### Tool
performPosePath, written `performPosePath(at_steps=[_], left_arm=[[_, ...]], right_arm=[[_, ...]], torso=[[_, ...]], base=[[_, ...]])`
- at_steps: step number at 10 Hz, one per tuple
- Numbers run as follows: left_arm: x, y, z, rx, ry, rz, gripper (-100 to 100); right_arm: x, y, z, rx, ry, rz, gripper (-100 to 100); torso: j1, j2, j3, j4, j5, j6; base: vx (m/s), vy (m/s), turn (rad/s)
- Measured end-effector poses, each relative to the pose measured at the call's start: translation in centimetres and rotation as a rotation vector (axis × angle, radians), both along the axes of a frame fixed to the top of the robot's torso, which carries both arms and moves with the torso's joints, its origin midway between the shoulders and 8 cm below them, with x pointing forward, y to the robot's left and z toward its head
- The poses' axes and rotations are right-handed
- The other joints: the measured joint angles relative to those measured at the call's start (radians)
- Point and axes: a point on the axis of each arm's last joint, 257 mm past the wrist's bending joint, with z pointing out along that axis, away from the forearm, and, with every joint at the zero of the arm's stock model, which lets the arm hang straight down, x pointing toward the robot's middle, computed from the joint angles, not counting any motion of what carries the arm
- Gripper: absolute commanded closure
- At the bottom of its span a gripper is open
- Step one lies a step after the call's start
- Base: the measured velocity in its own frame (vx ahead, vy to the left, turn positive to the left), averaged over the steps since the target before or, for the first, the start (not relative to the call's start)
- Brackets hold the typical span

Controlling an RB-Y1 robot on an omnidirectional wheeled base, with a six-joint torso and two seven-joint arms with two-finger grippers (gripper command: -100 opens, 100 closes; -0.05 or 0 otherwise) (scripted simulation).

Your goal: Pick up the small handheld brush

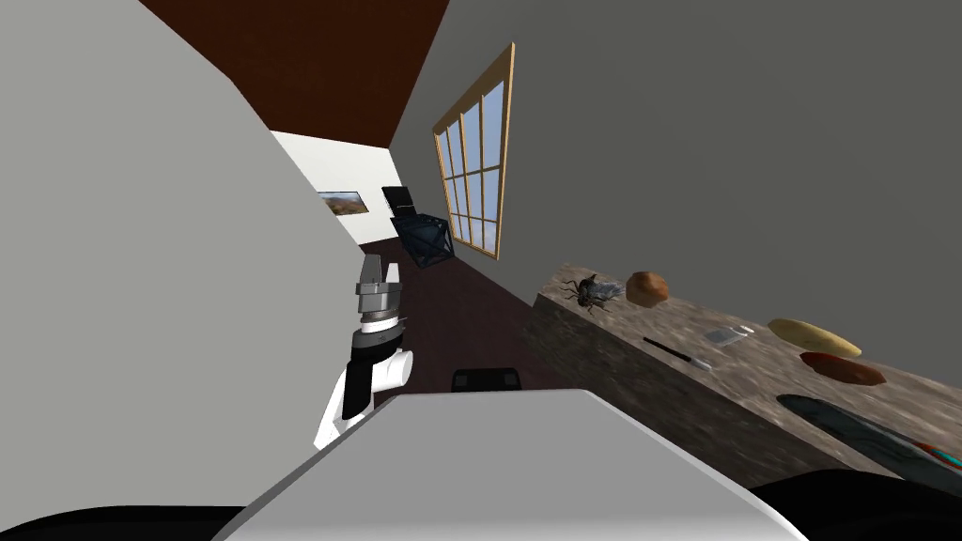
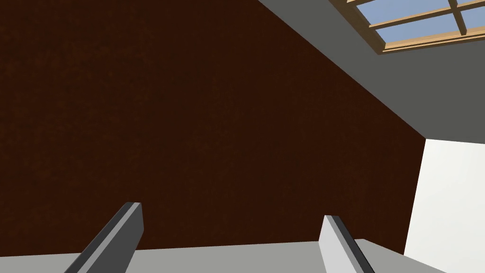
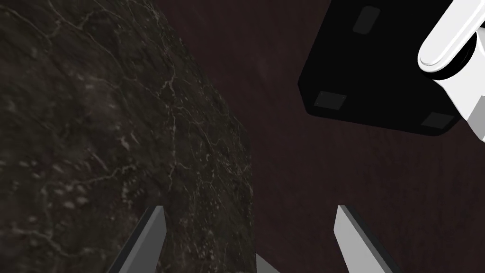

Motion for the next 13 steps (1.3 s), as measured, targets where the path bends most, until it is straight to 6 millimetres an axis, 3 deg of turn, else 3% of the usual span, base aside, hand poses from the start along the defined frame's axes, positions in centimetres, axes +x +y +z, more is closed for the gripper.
performPosePath(at_steps=[1, 3, 4, 7, 8, 10, 12, 13], left_arm=[[0.0, 0.0, 0.0, 0.000, 0.000, 0.000, 0], [0.0, 0.0, 0.0, 0.000, 0.000, 0.000, 0], [0.0, 0.0, 0.0, 0.000, 0.000, 0.000, 0], [0.0, 0.0, 0.0, 0.000, 0.000, 0.000, 0], [0.0, 0.0, 0.0, 0.000, 0.000, 0.000, 0], [0.0, 0.0, 0.0, 0.000, 0.000, 0.000, 0], [0.0, 0.0, 0.0, 0.000, 0.000, 0.000, 0], [0.0, 0.0, 0.0, 0.000, 0.000, 0.000, 0]], right_arm=[[-1.2, -2.1, 0.7, -0.039, 0.034, 0.015, -100], [-1.5, -3.2, 1.4, -0.065, 0.056, 0.034, -100], [-2.2, -4.7, 2.8, -0.100, 0.087, 0.053, -100], [-3.6, -8.0, 4.4, -0.181, 0.150, 0.096, -100], [-4.4, -9.9, 5.4, -0.218, 0.180, 0.110, -100], [-4.7, -11.8, 7.0, -0.263, 0.218, 0.141, -100], [-5.6, -15.7, 9.9, -0.347, 0.278, 0.176, -100], [-6.0, -16.6, 10.9, -0.366, 0.296, 0.184, -100]], torso=[[0.001, -0.002, -0.001, 0.000, 0.000, -0.001], [0.001, -0.002, -0.001, 0.000, 0.000, 0.000], [0.001, -0.003, -0.002, -0.001, 0.001, -0.001], [0.002, -0.005, -0.003, -0.001, 0.001, 0.000], [0.001, -0.005, -0.003, -0.001, 0.000, -0.001], [0.000, -0.006, -0.003, -0.001, 0.000, -0.001], [-0.001, -0.009, -0.005, -0.002, 0.000, -0.001], [0.000, -0.007, -0.004, -0.002, 0.000, 0.000]], base=[[0.064, 0.023, 0.082], [0.056, 0.011, 0.040], [0.082, 0.014, 0.071], [0.089, 0.022, 0.090], [0.068, -0.002, 0.062], [0.118, -0.013, 0.129], [0.121, -0.020, 0.101], [0.040, -0.005, -0.013]])
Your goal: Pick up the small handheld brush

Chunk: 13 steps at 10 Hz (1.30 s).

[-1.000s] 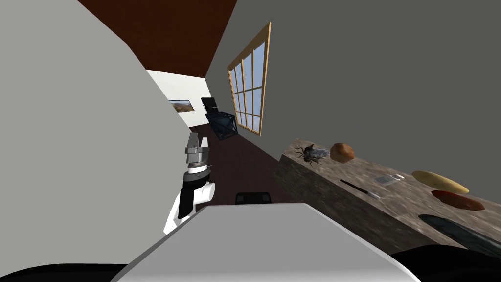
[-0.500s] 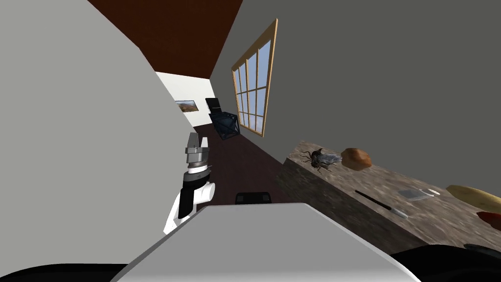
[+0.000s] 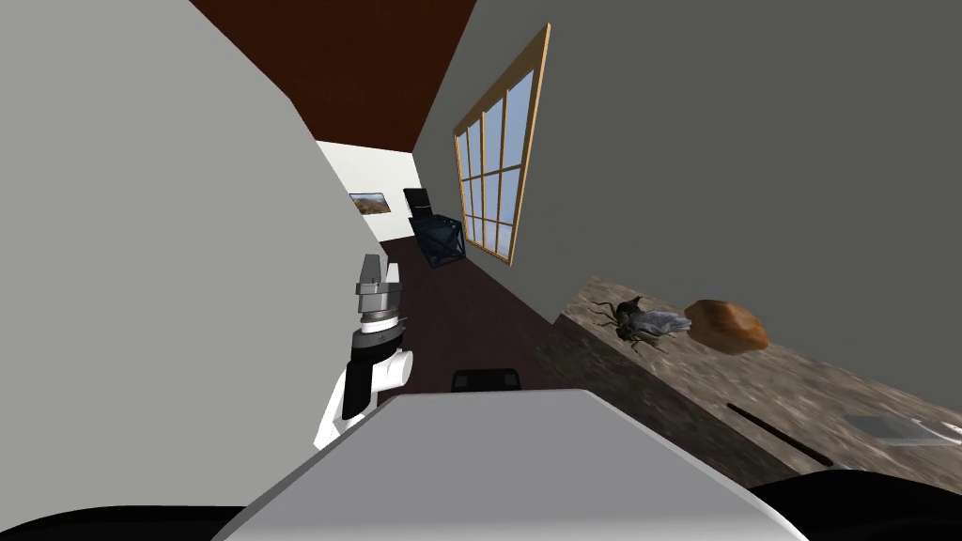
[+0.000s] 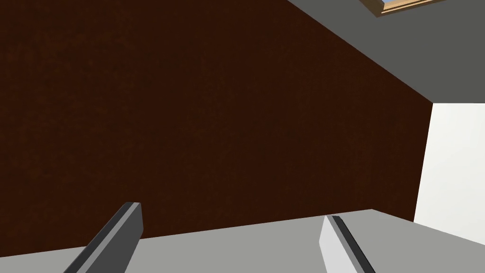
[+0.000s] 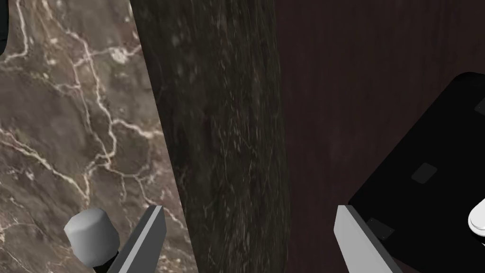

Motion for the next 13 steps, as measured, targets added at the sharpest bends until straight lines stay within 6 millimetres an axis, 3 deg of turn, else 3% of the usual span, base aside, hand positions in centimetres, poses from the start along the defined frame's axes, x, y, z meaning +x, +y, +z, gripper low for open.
performPosePath(at_steps=[2, 5, 6, 7, 13], left_arm=[[0.0, 0.0, 0.0, 0.000, 0.000, 0.000, 0], [0.0, 0.0, 0.0, 0.000, 0.000, 0.000, 0], [0.0, 0.0, 0.0, 0.000, 0.000, 0.000, 0], [0.0, 0.0, 0.0, 0.000, 0.000, 0.000, 0], [0.0, 0.0, 0.0, 0.000, 0.000, 0.000, 0]], right_arm=[[0.2, -0.2, 0.4, -0.013, 0.007, 0.002, -100], [1.1, -1.5, 1.4, -0.045, 0.042, 0.058, -100], [1.2, -1.5, 1.5, -0.045, 0.042, 0.060, 0], [1.2, -1.5, 1.5, -0.045, 0.042, 0.060, -100], [3.9, -1.0, -0.6, -0.048, 0.041, 0.061, -100]], torso=[[0.002, 0.007, 0.004, 0.002, 0.000, 0.000], [-0.008, -0.004, -0.002, -0.001, -0.002, -0.001], [-0.004, 0.000, 0.000, 0.000, -0.002, 0.000], [0.000, 0.005, 0.003, 0.001, -0.001, 0.000], [0.001, 0.012, 0.007, 0.003, 0.000, 0.001]], base=[[0.054, -0.030, 0.120], [0.144, -0.108, 0.113], [0.015, -0.013, 0.003], [-0.024, -0.020, -0.001], [-0.046, -0.022, 0.000]])
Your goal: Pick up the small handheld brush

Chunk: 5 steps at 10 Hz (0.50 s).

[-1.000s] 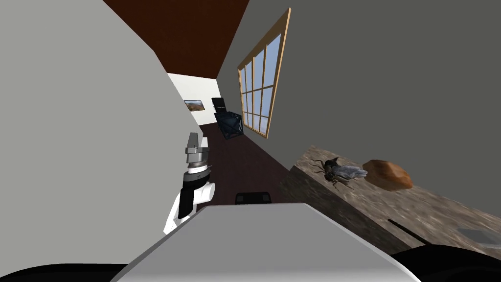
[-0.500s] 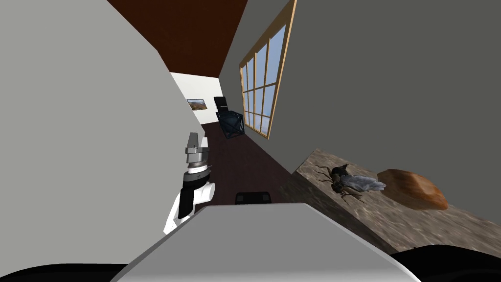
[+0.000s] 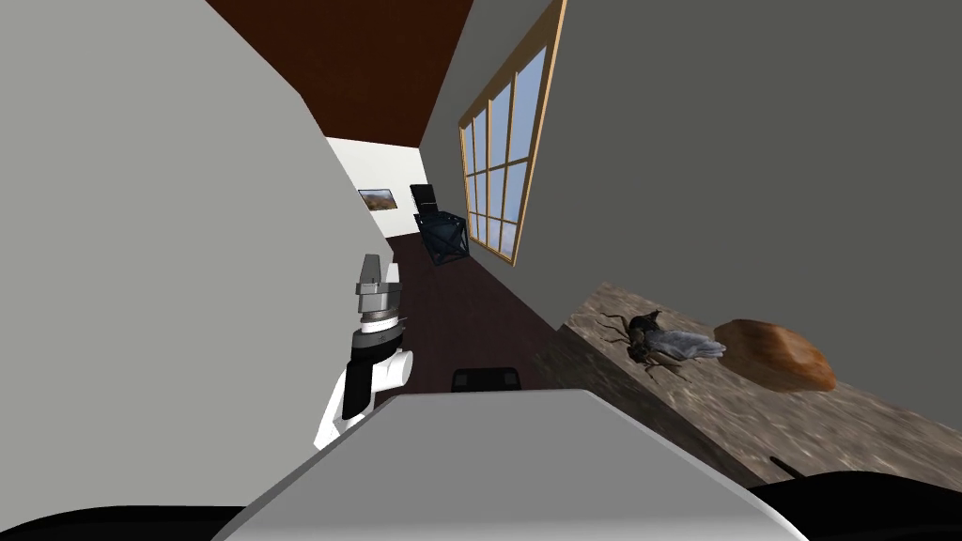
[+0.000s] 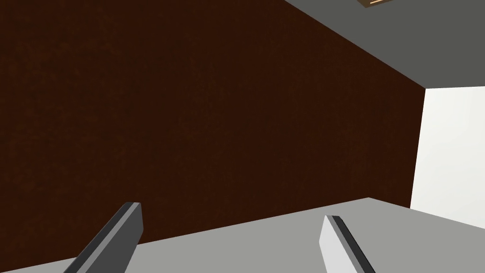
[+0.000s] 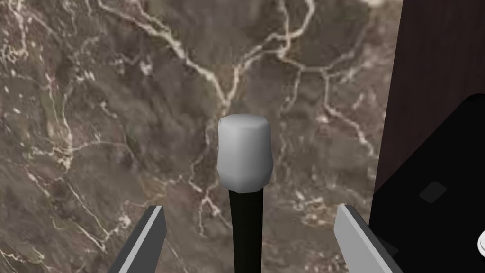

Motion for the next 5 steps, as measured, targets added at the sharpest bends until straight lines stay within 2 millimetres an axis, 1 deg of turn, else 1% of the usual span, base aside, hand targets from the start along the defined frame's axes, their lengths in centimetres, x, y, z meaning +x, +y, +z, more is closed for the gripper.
performPosePath(at_steps=[1, 2, 5], left_arm=[[0.00, 0.00, 0.00, 0.000, 0.000, 0.000, 0], [0.00, 0.00, 0.00, 0.000, 0.000, 0.000, 0], [0.00, 0.00, 0.00, 0.000, 0.000, 0.000, 0]], right_arm=[[0.24, 0.19, -0.11, 0.002, 0.002, 0.002, -100], [0.28, 0.17, -0.12, 0.001, 0.001, 0.001, 100], [0.30, 0.09, -0.03, -0.001, 0.002, 0.002, 100]], torso=[[0.000, -0.001, -0.001, 0.000, -0.001, 0.000], [0.000, -0.002, -0.001, 0.000, -0.001, 0.000], [-0.002, -0.003, -0.001, 0.000, -0.003, 0.001]], base=[[-0.005, -0.006, 0.001], [0.000, 0.000, 0.000], [0.000, 0.000, 0.000]])
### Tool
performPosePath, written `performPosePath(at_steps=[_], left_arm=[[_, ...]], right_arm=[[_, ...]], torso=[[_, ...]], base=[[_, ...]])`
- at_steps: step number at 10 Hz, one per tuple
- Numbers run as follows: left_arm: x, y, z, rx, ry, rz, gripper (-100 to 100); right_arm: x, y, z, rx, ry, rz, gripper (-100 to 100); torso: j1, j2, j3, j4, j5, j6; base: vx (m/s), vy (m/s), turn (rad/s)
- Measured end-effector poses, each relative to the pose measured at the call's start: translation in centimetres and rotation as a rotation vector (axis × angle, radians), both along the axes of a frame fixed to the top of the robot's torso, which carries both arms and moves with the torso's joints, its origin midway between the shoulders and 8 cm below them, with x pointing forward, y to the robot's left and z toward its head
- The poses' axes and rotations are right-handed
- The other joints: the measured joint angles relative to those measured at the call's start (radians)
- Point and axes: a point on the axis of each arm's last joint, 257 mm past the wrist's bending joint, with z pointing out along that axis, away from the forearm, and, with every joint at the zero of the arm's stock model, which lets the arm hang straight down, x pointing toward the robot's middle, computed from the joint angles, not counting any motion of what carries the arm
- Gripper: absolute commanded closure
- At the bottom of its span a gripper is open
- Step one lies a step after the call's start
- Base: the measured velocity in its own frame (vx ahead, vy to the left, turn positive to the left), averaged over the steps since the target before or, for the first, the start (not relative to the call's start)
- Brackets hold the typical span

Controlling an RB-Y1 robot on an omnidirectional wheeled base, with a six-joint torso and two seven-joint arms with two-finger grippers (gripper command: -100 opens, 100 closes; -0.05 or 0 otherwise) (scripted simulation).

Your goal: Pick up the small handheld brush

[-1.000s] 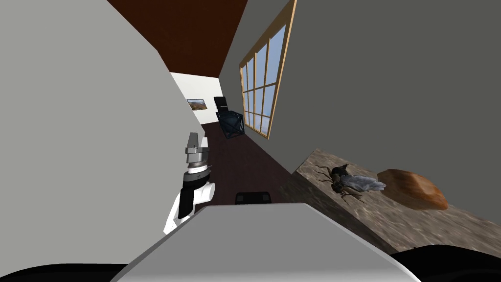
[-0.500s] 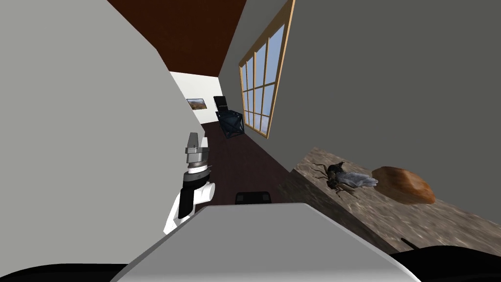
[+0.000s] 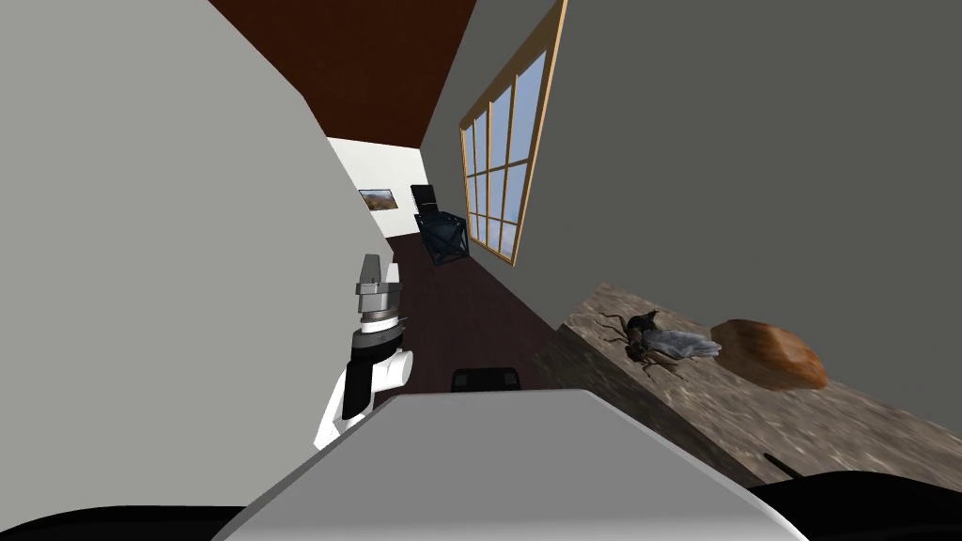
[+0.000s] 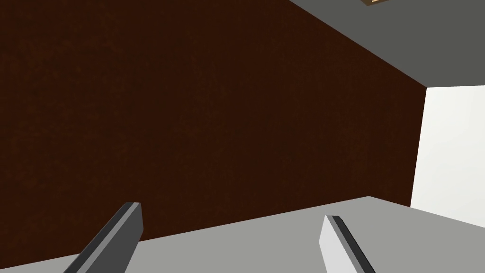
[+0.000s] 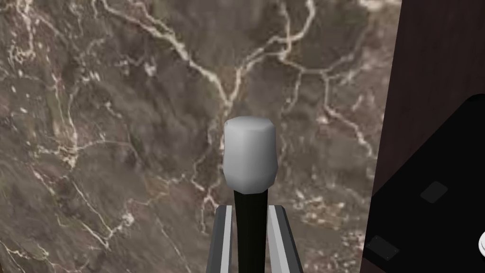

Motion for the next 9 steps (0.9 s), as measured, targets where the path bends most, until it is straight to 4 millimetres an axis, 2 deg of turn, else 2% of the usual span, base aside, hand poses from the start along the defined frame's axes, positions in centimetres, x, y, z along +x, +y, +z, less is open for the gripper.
performPosePath(at_steps=[1, 2, 3, 8, 9], left_arm=[[0.0, 0.0, 0.0, 0.000, 0.000, 0.000, 0], [0.0, 0.0, 0.0, 0.000, 0.000, 0.000, 0], [0.0, 0.0, 0.0, 0.000, 0.000, 0.000, 0], [0.0, 0.0, 0.0, 0.000, 0.000, 0.000, 0], [0.0, 0.0, 0.0, 0.000, 0.000, 0.000, 0]], right_arm=[[0.0, 0.0, 0.0, 0.000, 0.000, 0.000, 100], [0.0, 0.0, 0.0, 0.000, 0.000, 0.000, 0], [0.0, 0.0, 0.0, 0.000, 0.000, 0.000, 100], [-2.6, -0.4, 1.7, 0.004, 0.001, -0.005, 100], [-2.6, -0.4, 1.7, 0.005, 0.001, -0.003, 0]], torso=[[0.000, 0.000, 0.000, 0.000, 0.000, 0.000], [-0.001, 0.000, 0.000, 0.000, 0.000, 0.000], [-0.001, 0.000, 0.000, 0.000, 0.000, 0.000], [0.003, -0.003, -0.002, -0.001, 0.001, 0.000], [0.001, -0.002, -0.001, -0.001, 0.001, 0.000]], base=[[0.000, 0.000, 0.000], [0.000, 0.000, 0.000], [0.033, 0.016, 0.002], [0.047, 0.025, -0.003], [0.000, 0.000, 0.000]])
